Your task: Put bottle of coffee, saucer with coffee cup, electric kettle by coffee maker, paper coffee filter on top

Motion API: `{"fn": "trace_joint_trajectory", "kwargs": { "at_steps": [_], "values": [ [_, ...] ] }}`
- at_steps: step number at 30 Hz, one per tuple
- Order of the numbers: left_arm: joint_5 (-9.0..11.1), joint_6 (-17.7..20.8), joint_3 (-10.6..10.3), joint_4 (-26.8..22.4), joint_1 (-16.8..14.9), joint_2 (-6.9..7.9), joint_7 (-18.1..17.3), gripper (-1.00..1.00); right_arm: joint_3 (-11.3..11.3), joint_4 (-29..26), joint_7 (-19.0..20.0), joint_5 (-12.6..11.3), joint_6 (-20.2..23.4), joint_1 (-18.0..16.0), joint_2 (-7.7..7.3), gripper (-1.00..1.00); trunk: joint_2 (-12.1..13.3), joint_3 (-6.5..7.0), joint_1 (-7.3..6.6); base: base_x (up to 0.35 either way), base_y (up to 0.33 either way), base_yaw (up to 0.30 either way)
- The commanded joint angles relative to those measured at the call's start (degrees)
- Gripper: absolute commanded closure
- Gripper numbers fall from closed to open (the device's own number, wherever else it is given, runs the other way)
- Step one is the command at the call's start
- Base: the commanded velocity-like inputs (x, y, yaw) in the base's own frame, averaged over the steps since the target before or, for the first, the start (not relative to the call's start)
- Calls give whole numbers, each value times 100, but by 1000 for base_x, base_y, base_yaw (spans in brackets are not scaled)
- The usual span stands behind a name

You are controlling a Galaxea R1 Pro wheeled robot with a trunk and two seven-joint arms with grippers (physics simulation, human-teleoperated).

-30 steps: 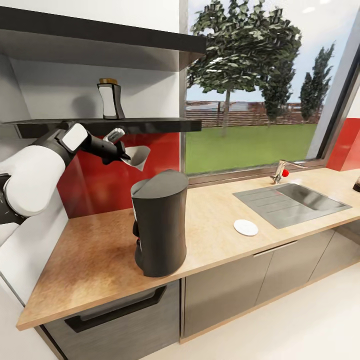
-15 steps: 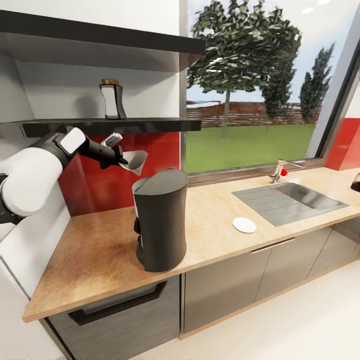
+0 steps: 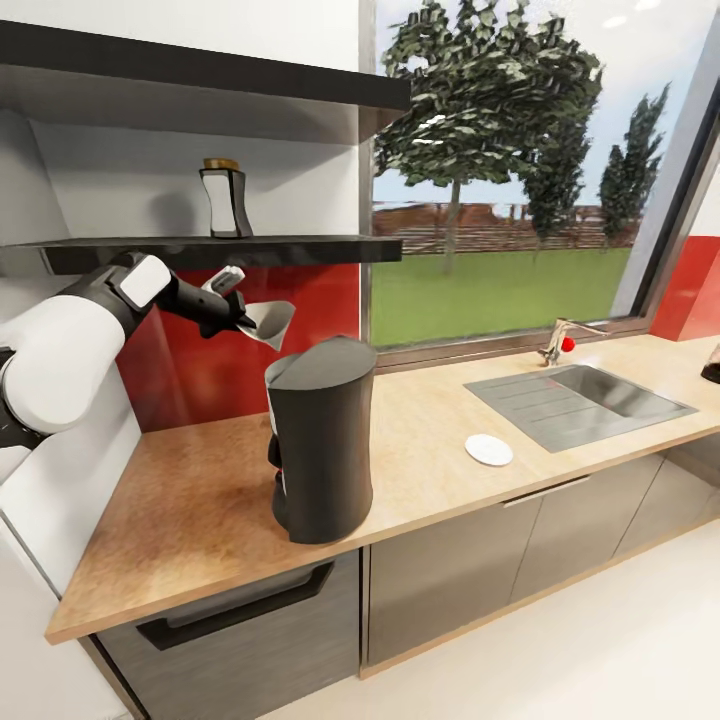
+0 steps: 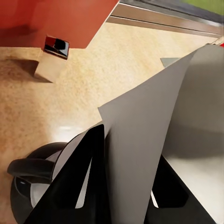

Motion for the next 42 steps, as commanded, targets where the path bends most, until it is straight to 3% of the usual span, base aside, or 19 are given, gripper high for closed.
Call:
{"fn": "trace_joint_trajectory", "kwargs": {
  "at_steps": [1,21,33,42],
  "values": [
    [-14,22,19,-5,-6,0,-13,100,-5,3,21,1,-18,-5,-3,-100,-13,-14,4,0,0,-5],
    [-12,22,28,30,-5,11,-4,100,-5,3,21,1,-8,-5,-16,-100,-13,-1,4,0,0,-63],
    [-20,30,38,97,-34,362,13,100,-4,3,21,1,-8,-5,-16,-100,-13,-1,4,0,0,0],
    [-20,31,38,333,-43,407,14,100,-1,8,21,1,-8,-5,-16,-100,-13,-1,4,0,0,0]
  ]
}}
